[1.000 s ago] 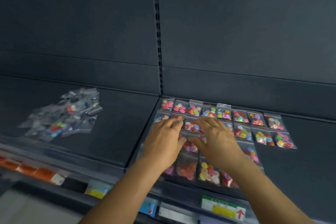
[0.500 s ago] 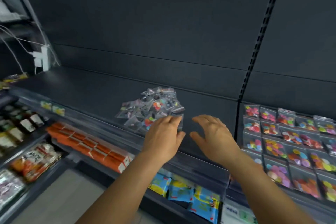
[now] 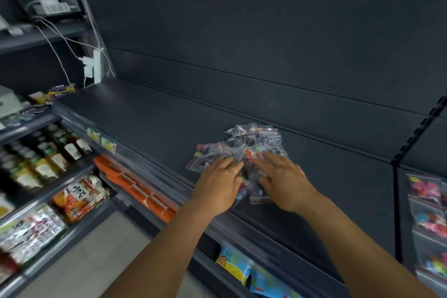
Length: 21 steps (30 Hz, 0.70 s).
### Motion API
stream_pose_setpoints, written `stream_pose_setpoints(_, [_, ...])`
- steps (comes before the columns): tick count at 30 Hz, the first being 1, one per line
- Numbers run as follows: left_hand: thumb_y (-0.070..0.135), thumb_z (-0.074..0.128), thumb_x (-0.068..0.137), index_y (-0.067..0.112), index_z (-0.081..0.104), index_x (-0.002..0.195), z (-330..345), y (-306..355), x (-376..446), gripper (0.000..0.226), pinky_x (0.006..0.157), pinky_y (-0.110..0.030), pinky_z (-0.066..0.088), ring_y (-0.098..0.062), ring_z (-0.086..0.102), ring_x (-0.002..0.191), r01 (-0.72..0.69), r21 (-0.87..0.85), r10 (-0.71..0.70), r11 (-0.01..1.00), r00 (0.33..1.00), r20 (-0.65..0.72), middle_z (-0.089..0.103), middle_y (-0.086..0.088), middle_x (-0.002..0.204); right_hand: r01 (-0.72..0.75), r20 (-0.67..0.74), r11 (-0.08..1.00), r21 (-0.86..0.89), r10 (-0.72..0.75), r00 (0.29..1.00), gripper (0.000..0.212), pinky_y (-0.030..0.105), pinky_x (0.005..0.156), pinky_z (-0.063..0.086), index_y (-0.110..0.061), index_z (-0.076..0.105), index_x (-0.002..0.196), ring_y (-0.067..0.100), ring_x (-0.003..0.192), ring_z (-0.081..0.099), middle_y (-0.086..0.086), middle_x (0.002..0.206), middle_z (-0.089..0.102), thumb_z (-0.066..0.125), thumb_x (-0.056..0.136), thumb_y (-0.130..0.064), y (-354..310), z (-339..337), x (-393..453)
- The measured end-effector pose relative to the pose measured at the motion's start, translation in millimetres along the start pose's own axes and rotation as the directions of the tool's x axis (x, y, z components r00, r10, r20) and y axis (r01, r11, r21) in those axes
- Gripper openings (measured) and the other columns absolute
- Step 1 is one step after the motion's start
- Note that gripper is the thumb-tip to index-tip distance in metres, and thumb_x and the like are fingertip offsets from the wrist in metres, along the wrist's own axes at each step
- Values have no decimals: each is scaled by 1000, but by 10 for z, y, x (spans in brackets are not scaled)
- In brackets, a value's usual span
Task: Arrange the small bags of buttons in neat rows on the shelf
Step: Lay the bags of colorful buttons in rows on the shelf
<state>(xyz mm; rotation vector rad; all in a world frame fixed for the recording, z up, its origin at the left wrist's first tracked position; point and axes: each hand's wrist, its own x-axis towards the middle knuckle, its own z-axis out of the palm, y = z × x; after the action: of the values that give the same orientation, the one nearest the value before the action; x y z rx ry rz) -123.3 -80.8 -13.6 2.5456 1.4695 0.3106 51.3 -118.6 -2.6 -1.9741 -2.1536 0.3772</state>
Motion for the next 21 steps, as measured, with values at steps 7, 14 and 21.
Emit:
stream_pose_setpoints(7, [28, 32, 102, 17, 21, 149, 47, -207, 303, 49, 115, -28, 5, -15, 7, 145, 26, 16, -27, 1000, 997, 69, 13, -1, 158, -128, -12, 989, -69, 128, 992, 52, 36, 114, 21, -22, 36, 141, 23, 139, 24, -2, 153, 27, 42, 94, -42, 230, -15, 245])
stream_pose_setpoints(14, [25, 38, 101, 18, 25, 148, 12, -298, 566, 49, 118, -32, 10, -18, 10, 145, 10, 32, -13, 999, 996, 87, 17, -3, 157, -206, -55, 978, -32, 204, 977, 44, 32, 109, 31, -15, 52, 126, 22, 128, 35, 0, 136, 45, 50, 90, -42, 293, -42, 315])
stream_pose_setpoints(21, [51, 50, 89, 27, 45, 136, -1, -225, 508, 53, 105, -35, 25, -19, 28, 119, 59, 82, -54, 995, 997, -62, 42, 3, 126, -64, -152, 997, 39, 69, 986, 44, 38, 112, 28, -27, 50, 132, 19, 130, 37, -5, 138, 47, 55, 89, -31, 236, 23, 253])
